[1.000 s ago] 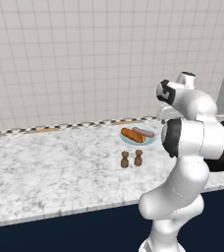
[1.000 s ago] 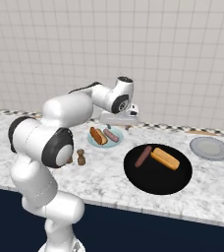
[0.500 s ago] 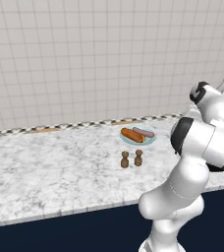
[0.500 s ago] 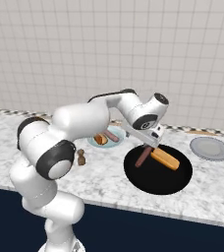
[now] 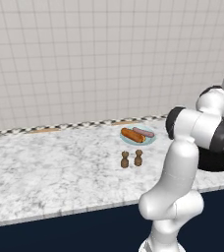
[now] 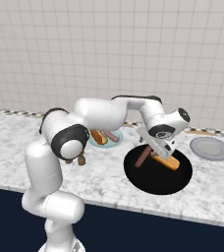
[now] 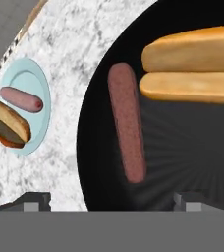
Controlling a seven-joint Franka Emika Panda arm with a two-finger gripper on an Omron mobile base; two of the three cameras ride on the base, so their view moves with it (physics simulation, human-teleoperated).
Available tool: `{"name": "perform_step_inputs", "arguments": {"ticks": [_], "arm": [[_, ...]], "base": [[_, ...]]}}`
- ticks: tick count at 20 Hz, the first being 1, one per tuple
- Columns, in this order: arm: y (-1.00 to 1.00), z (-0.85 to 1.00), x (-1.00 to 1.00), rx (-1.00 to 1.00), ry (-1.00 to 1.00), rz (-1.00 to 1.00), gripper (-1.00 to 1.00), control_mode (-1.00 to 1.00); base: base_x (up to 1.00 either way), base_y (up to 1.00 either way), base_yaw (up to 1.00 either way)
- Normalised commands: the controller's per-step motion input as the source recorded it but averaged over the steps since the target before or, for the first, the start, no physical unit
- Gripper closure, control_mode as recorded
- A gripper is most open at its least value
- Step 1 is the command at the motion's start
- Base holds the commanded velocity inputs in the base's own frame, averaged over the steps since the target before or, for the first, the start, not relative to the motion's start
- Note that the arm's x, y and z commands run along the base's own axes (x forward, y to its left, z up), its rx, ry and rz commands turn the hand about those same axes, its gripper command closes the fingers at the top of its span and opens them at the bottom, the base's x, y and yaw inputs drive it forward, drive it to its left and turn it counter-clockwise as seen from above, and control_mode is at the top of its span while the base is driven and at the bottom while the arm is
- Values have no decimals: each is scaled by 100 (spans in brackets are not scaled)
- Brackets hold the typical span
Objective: Place one bun and one sausage from the bowl on each plate.
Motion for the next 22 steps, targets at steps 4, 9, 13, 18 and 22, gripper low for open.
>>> {"name": "perform_step_inputs", "arguments": {"ticks": [4, 9, 13, 18, 22], "arm": [[4, -71, 20, 0, 8, -4, -100, -100], [7, -68, 14, 1, 1, 0, -100, -100], [16, -20, 8, 1, -3, 3, -100, -100], [51, 0, 0, 0, -6, 1, -100, -100], [19, -26, 0, 0, 0, 0, -100, -100]], "base": [[0, 0, 0], [0, 0, 0], [0, 0, 0], [0, 0, 0], [0, 0, 0]]}}
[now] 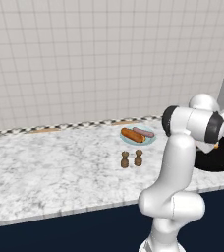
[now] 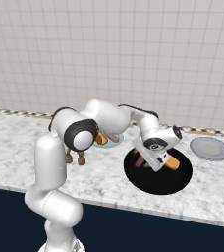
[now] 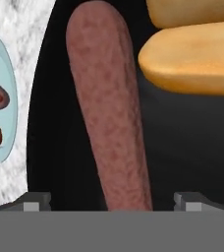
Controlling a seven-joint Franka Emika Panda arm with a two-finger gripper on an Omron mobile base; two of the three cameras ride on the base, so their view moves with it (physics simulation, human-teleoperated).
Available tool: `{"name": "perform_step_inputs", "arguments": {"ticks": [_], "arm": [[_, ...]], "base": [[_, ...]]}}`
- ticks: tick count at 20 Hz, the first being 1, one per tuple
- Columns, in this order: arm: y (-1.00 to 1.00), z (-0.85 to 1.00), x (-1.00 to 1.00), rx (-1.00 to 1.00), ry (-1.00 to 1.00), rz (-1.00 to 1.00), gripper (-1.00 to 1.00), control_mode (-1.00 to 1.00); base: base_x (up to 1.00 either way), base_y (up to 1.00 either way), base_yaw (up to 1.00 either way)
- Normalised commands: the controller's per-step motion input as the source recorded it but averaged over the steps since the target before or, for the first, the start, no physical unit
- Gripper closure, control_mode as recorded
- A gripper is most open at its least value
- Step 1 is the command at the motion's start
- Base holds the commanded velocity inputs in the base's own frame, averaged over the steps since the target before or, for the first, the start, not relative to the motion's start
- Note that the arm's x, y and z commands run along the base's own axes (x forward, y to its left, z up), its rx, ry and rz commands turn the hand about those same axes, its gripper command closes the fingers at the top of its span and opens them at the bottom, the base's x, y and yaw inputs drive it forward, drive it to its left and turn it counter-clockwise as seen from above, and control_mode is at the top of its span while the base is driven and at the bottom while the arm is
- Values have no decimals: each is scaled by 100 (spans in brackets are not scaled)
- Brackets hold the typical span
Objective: Place one bun and one sausage from the bowl on each plate.
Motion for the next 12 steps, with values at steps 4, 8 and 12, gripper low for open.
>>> {"name": "perform_step_inputs", "arguments": {"ticks": [4, 8, 12], "arm": [[-2, -28, 0, 0, 0, 0, -100, -100], [4, -23, 0, 0, 0, 2, -100, -100], [24, -37, 0, 0, 0, 2, 100, -100]], "base": [[0, 0, 0], [0, 0, 0], [0, 0, 0]]}}
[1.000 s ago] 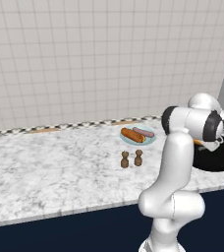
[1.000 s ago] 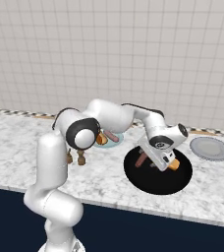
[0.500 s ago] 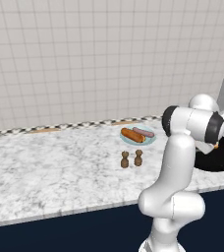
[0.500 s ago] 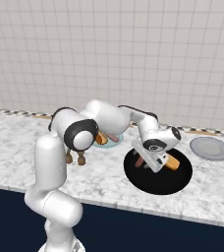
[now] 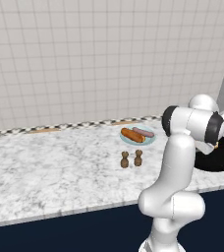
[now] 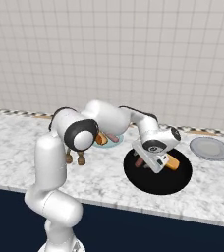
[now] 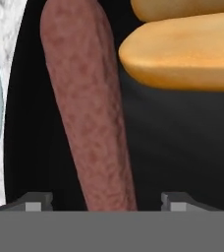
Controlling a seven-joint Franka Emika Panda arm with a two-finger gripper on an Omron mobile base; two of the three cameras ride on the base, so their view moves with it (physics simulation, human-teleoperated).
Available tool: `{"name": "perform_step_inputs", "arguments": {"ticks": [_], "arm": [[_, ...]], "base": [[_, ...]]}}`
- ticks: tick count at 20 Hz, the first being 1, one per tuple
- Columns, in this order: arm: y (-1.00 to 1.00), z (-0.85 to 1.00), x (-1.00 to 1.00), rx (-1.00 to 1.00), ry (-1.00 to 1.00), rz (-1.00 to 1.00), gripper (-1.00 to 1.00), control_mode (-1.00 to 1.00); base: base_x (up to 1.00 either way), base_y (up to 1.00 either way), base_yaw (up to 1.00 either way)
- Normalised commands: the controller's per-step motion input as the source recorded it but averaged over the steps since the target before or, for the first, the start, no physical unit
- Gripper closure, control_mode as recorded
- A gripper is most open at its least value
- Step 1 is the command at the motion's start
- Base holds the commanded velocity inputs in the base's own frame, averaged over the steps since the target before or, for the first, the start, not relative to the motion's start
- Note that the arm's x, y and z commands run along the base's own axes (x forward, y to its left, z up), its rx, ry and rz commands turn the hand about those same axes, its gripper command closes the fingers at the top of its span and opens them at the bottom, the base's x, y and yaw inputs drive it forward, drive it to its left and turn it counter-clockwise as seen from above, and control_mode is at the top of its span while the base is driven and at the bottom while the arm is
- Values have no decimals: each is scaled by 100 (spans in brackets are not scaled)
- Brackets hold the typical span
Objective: Place one bun and one sausage from the bowl on each plate.
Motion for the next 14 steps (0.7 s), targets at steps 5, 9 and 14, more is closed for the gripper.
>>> {"name": "perform_step_inputs", "arguments": {"ticks": [5, 9, 14], "arm": [[41, -63, 0, 0, 1, 2, 100, -100], [57, -63, 0, -2, 14, 7, 100, -100], [30, -1, -1, 0, 0, 2, 100, -100]], "base": [[0, 0, 0], [0, 0, 0], [0, 0, 0]]}}
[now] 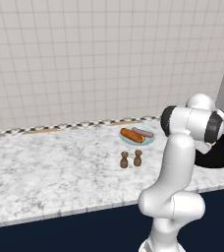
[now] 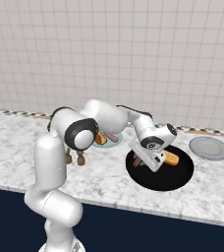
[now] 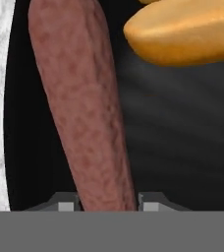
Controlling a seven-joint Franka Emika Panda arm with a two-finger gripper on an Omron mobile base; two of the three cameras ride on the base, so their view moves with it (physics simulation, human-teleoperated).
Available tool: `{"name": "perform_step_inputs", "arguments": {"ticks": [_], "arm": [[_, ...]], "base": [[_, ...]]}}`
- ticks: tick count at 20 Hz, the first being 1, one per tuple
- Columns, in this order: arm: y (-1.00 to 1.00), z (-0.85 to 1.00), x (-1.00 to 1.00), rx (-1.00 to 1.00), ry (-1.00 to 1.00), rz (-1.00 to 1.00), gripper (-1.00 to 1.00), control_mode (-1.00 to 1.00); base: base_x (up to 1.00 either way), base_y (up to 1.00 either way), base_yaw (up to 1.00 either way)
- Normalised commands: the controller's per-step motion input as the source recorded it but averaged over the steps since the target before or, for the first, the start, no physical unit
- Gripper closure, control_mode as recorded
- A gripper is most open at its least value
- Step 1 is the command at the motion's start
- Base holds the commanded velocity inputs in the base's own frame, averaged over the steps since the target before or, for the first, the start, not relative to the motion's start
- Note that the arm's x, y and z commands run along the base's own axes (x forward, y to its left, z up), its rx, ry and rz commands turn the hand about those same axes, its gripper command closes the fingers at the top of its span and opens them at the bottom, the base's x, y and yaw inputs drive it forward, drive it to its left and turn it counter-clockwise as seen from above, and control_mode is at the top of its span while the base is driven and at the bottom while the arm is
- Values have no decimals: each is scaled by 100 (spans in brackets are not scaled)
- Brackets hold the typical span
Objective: Place one bun and one sausage from the bowl on each plate.
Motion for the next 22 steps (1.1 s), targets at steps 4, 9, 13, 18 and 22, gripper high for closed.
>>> {"name": "perform_step_inputs", "arguments": {"ticks": [4, 9, 13, 18, 22], "arm": [[-6, 21, -19, 0, -1, 0, 100, -100], [-14, 81, -31, -9, 0, 1, 100, -100], [11, 79, -66, -32, 0, 19, 100, -100], [91, 98, -68, -47, -4, 22, 100, -100], [100, 74, -76, -46, 2, 28, 100, -100]], "base": [[0, 0, 0], [0, 0, 0], [0, 0, 0], [0, 0, 0], [0, 0, 0]]}}
